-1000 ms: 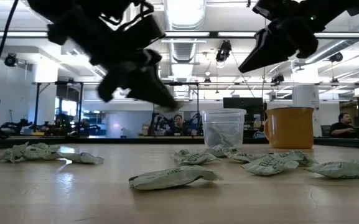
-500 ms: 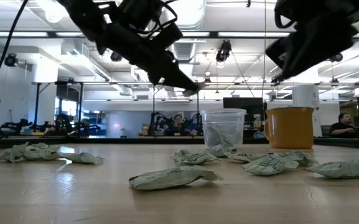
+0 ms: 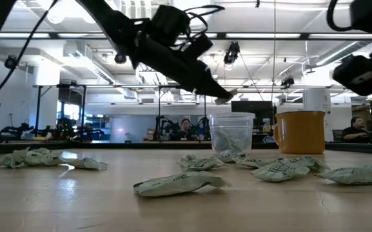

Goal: Pick and place Stevia / Truvia into bins
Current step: Put the green stevia packet into the transparent bin

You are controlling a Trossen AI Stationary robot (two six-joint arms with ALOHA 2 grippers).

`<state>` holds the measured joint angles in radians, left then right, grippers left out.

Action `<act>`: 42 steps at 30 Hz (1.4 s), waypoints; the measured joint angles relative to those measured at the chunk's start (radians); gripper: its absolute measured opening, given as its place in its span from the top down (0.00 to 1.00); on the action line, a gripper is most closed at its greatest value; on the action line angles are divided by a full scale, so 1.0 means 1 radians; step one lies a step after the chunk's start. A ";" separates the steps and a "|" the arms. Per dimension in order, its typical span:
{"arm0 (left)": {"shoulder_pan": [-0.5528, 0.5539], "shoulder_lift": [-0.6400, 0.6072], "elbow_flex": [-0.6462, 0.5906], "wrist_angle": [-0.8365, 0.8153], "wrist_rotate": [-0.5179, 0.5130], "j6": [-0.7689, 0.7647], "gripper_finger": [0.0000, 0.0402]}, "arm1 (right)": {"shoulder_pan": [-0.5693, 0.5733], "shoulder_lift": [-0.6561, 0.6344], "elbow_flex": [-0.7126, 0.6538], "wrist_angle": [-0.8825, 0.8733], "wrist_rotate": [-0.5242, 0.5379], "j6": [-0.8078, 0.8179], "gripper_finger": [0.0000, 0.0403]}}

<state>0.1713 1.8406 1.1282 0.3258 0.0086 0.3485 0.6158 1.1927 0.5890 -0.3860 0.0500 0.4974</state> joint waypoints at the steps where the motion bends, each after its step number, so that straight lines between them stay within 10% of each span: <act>1: 0.004 0.010 0.011 -0.003 -0.003 0.000 0.98 | 0.014 0.000 -0.003 0.000 0.011 0.017 0.83; 20: 0.024 0.006 0.068 -0.131 -0.021 -0.029 0.64 | 0.090 0.002 -0.102 0.073 0.054 0.205 0.82; 42: -0.140 -0.262 0.035 -0.448 -0.021 -0.059 0.62 | 0.107 0.193 -0.116 0.210 0.001 0.259 0.78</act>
<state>0.0310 1.5786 1.1631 -0.1223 -0.0126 0.2897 0.7226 1.3852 0.4730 -0.1760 0.0512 0.7567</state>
